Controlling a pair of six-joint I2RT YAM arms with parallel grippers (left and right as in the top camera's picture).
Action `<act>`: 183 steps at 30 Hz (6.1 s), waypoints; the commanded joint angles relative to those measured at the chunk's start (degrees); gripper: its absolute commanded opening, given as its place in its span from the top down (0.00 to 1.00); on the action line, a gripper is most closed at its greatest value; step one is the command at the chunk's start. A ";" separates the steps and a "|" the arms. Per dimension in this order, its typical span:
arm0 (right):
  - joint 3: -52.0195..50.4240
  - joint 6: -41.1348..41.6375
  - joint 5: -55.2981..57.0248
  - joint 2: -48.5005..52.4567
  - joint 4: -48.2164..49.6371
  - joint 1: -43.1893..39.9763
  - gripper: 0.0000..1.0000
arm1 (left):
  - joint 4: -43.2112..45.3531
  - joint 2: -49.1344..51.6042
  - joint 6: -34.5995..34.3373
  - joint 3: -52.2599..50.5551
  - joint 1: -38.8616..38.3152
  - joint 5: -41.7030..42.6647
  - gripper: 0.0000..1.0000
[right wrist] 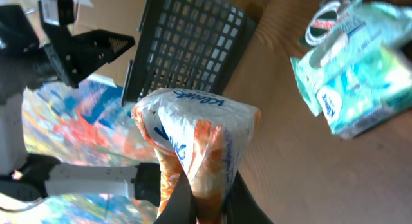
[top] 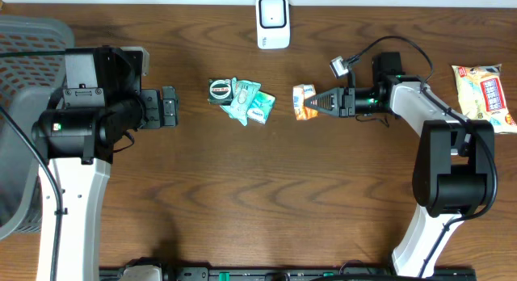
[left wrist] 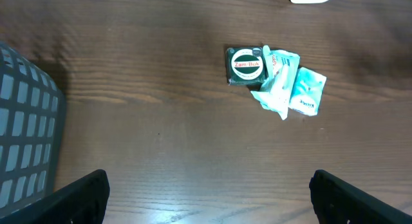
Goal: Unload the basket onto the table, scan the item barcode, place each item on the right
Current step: 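Lift the orange pack and carry it toward the scanner, then hold the orange pack up in front of the white scanner, then carry the orange pack to the right edge of the table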
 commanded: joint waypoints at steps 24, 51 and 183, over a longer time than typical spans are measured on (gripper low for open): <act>1.11 1.75 -2.69 -1.27 2.25 6.82 0.99 | -0.11 0.17 0.72 0.42 0.31 -0.37 0.02; 1.11 3.02 7.28 -1.25 0.39 7.54 0.99 | -0.11 0.17 0.72 0.42 0.31 -0.37 0.02; 42.84 -3.74 92.72 17.03 -24.33 -22.84 0.39 | -0.11 0.17 0.72 0.42 0.31 -0.37 0.02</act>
